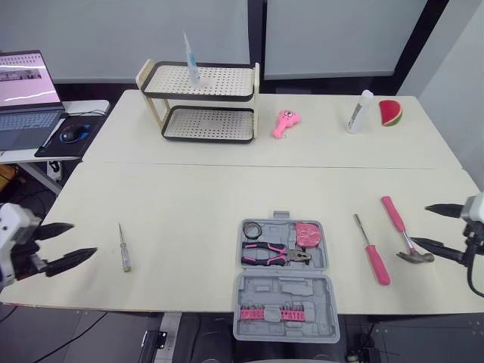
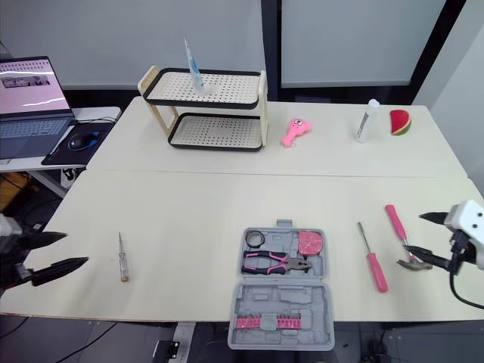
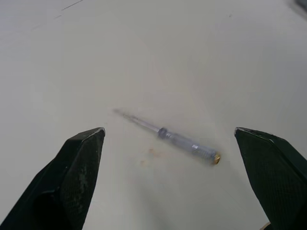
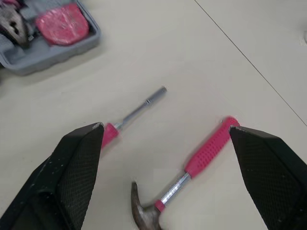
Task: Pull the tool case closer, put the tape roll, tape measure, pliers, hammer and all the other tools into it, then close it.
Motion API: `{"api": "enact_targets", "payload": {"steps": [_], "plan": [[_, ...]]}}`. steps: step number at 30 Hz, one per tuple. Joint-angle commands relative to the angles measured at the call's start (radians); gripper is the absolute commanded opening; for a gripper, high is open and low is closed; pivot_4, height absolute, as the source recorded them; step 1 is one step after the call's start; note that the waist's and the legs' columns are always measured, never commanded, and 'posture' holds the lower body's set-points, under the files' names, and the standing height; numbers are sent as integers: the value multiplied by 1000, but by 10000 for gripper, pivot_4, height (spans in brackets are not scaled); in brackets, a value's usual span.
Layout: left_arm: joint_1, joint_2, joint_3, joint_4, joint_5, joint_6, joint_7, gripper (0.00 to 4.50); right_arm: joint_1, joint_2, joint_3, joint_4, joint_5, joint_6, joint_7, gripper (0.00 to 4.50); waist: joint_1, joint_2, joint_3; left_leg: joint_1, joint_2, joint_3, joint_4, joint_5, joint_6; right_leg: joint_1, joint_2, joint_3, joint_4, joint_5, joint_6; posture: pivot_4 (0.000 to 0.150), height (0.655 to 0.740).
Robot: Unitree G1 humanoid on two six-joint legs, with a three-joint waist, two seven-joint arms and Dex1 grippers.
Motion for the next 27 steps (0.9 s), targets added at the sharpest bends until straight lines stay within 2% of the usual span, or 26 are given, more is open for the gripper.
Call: {"api": "enact_targets", "payload": {"steps": [1,9,11,13,16,20,25,27], "plan": [[-32,34,11,102,31,-70,14,45000,11,-13,-37,56,-16,-59,-9,44679,0,0,0,0,0,0,0,0,0,0,0,0,0,0,0,1500,7400],[-45,9,-12,40,25,-70,14,45000,26,-20,31,-39,-65,-53,-44,44679,-1,0,0,0,1,0,0,0,0,0,0,0,1,0,0,1500,7400],[-32,1,-28,-57,7,-31,7,41195,26,-18,65,-113,-64,-30,-39,40989,-1,0,0,0,1,0,0,0,0,0,0,0,1,0,0,1500,7400],[-26,-13,-64,-172,-9,9,0,35834,22,-19,119,-200,-70,-5,-34,34676,0,0,0,0,1,0,0,0,0,0,-1,0,1,0,0,1500,7400],[-31,-40,-191,-377,19,49,27,27122,-10,-30,243,-297,-158,17,-65,25368,3,0,0,0,1,-1,0,0,0,2,-1,1,1,0,0,1500,7400],[-74,-88,-371,-544,92,52,78,15145,-81,15,386,-425,-201,142,-110,19118,3,0,0,0,0,-1,1,0,0,2,0,2,1,0,0,1500,7400],[-117,-177,-580,-665,158,82,121,60,-110,58,538,-509,-263,227,-142,12110,5,0,0,0,0,-2,1,0,0,3,1,2,1,0,0,1500,7400],[-124,-198,-618,-680,179,93,143,0,-114,60,561,-514,-277,235,-151,9094,5,0,0,0,0,-1,1,0,0,3,1,2,0,0,0,1500,7400]]}}
